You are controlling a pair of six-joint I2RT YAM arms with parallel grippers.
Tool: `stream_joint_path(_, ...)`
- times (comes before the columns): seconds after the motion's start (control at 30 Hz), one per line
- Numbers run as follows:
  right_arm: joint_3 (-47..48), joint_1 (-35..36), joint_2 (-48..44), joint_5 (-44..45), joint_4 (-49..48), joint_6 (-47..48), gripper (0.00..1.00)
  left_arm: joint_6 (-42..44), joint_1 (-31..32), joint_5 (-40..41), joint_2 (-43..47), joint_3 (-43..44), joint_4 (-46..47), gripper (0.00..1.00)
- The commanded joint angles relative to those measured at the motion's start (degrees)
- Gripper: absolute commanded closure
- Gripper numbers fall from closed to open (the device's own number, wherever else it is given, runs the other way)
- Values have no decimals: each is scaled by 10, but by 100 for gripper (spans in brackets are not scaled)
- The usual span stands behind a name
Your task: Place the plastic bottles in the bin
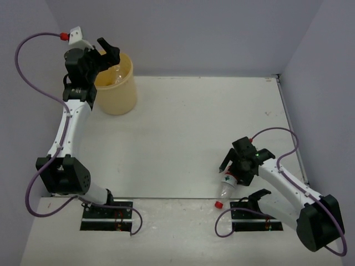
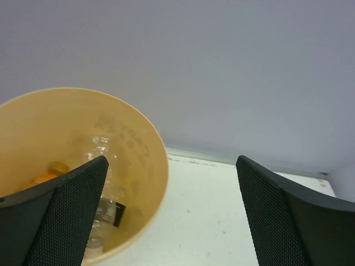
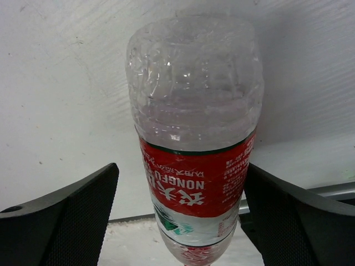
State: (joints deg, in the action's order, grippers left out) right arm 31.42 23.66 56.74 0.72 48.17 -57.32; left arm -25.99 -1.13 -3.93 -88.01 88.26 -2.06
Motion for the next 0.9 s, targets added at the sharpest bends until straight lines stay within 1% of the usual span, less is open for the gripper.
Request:
stream_joint_path(0.0, 8, 30, 26, 21, -34, 1, 17, -42, -2, -156, 60, -80, 19, 0)
stream_joint_path(0.03, 11, 35, 33, 25, -43, 4, 25, -52, 0, -186, 69, -104, 46, 0)
stream_joint_path(0.07, 17, 42, 42, 28, -51, 9, 36, -68, 1, -205, 82, -137, 69, 0)
stream_joint_path(0.1, 23, 47, 48, 32, -55, 19, 41, -95, 3, -216, 90, -183, 88, 0)
stream_joint_path(0.13, 30, 53, 55, 39, -58, 20, 45, -100, 5, -229, 98, -192, 109, 0)
stream_joint_path(0.2, 58, 75, 73, 63, -72, 48, 59, -126, 29, -256, 118, -254, 150, 0)
stream_joint_path(0.23, 66, 80, 76, 62, -84, 78, 64, -125, 38, -259, 122, -269, 149, 0)
stream_joint_path(0.3, 81, 86, 74, 30, -133, 124, 75, -116, 69, -264, 134, -281, 141, 0)
stream_joint_path(0.37, 97, 87, 67, -19, -186, 192, 77, -98, 113, -265, 143, -291, 132, 0)
stream_joint_path(0.43, 113, 91, 60, -90, -240, 261, 75, -73, 162, -282, 144, -296, 120, 0)
stream_joint_path(0.53, 119, 97, 34, -187, -323, 353, 72, -47, 210, -322, 142, -310, 117, 0)
stream_joint_path(0.6, 115, 98, 17, -274, -371, 409, 69, -43, 229, -324, 148, -333, 127, 0)
stream_joint_path(0.7, 120, 98, 15, -339, -422, 445, 69, -54, 254, -331, 152, -358, 163, 0)
stream_joint_path(0.77, 130, 98, 22, -381, -447, 449, 69, -68, 270, -334, 149, -373, 183, 0)
stream_joint_path(0.87, 146, 97, 33, -405, -469, 447, 70, -82, 293, -334, 145, -386, 203, 0)
